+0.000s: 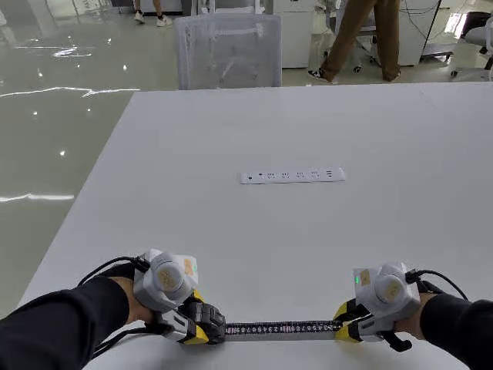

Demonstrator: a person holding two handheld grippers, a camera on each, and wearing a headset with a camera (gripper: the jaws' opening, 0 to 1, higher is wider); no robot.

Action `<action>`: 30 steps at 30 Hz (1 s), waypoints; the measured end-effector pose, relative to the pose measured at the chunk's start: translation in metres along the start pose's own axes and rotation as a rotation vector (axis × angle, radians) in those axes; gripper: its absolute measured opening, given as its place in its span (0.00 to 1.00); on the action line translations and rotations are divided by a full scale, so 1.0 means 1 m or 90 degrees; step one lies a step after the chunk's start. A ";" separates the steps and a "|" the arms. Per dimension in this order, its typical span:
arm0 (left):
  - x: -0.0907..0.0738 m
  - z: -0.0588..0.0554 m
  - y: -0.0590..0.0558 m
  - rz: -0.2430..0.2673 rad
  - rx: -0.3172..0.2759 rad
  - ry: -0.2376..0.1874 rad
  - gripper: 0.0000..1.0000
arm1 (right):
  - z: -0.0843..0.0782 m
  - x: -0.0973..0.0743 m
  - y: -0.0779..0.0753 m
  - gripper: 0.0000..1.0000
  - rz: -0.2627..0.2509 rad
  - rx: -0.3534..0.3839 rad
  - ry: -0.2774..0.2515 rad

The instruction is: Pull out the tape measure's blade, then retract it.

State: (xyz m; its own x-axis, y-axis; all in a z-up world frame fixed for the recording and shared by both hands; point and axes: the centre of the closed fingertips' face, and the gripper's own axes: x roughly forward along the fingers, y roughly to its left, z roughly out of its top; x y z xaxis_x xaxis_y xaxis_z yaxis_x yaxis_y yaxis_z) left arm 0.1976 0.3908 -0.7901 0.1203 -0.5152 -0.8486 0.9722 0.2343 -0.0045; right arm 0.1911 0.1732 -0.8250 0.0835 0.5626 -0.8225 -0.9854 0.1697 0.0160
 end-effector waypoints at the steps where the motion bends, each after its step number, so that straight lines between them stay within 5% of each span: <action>1: 0.000 0.000 0.000 0.000 0.000 0.000 0.34 | -0.001 -0.001 0.000 0.10 0.000 0.000 0.001; 30: 0.001 0.000 -0.001 -0.001 0.000 0.002 0.34 | -0.020 -0.014 -0.003 0.11 -0.005 0.018 0.018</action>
State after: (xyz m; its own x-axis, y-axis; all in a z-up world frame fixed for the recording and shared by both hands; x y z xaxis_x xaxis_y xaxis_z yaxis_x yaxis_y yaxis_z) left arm 0.1966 0.3898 -0.7906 0.1182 -0.5129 -0.8502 0.9724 0.2332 -0.0055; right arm 0.1900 0.1492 -0.8249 0.0861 0.5381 -0.8385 -0.9800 0.1973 0.0260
